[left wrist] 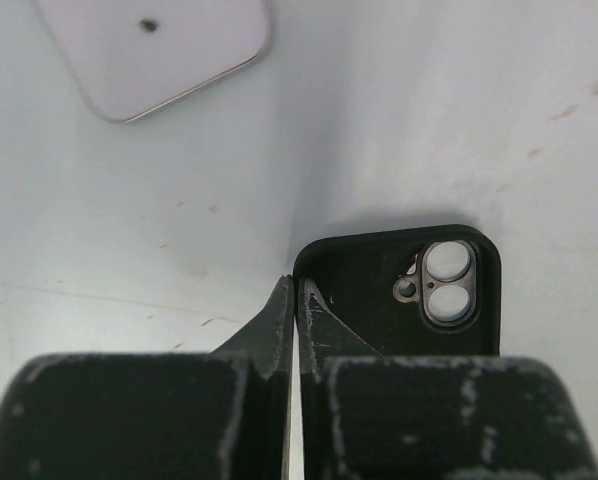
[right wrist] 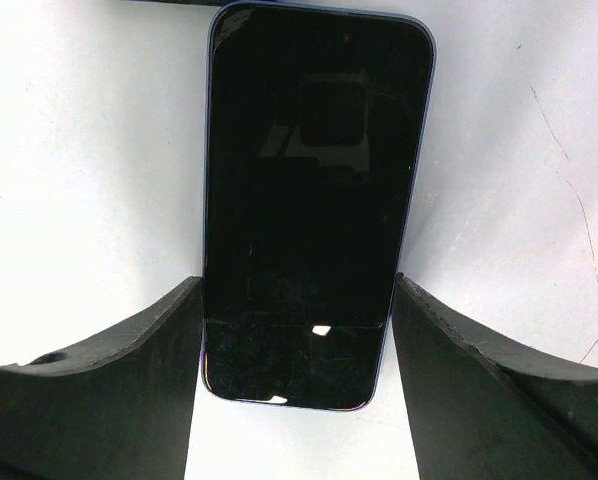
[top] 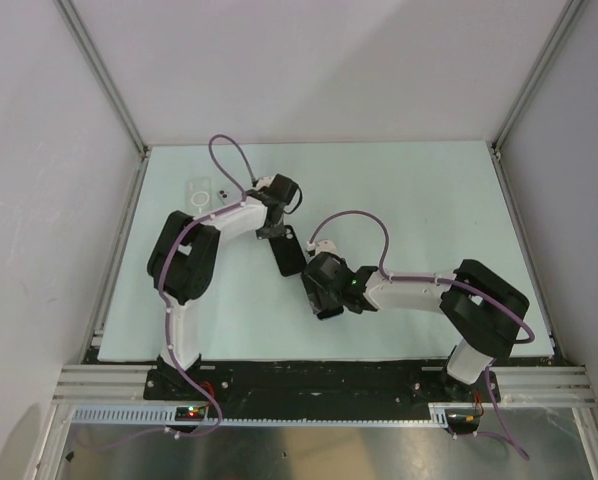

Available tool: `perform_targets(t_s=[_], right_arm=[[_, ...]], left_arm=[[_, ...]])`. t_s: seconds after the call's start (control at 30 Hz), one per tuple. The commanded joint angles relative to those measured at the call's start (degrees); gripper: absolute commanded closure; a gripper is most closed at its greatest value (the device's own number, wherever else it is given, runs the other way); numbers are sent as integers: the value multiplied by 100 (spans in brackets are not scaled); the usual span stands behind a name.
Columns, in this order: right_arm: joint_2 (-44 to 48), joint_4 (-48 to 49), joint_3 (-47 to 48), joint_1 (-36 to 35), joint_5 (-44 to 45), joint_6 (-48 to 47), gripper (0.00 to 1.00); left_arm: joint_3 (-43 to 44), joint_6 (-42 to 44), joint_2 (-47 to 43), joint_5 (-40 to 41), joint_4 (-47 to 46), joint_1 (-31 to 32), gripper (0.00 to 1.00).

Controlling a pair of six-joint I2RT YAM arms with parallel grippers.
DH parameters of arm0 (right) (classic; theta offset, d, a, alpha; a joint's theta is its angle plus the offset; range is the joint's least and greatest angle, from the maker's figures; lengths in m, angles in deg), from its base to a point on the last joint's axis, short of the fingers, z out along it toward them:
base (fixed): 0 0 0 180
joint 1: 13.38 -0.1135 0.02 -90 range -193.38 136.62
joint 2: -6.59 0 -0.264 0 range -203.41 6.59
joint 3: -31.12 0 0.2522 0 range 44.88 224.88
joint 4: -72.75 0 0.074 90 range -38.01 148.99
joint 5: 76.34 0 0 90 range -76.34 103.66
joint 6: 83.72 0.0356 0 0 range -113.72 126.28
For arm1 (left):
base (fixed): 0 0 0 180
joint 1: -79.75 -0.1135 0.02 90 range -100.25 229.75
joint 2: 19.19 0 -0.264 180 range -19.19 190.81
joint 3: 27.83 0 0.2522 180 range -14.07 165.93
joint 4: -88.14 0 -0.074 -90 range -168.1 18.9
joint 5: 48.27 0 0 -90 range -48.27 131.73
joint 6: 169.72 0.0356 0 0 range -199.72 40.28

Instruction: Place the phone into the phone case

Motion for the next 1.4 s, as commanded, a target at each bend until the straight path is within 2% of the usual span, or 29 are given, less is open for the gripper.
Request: perform_targets(t_s=[0.0,0.57,1.13,1.37], right_arm=[[-49,-407,10,68,-329,-33,43],[353,-38,100,569,-1101,2,43],[-97,87,644,709,-1095,215,44],[-335,-108,1058,607,-834,156,43]], left_arm=[[-375,154,-570,197,97,-244,100],[-500,273,-750,-201,91,-209,100],[-735,-468,-790,-878,96,38,100],[-786,-792,-875,-1112,85,102,100]])
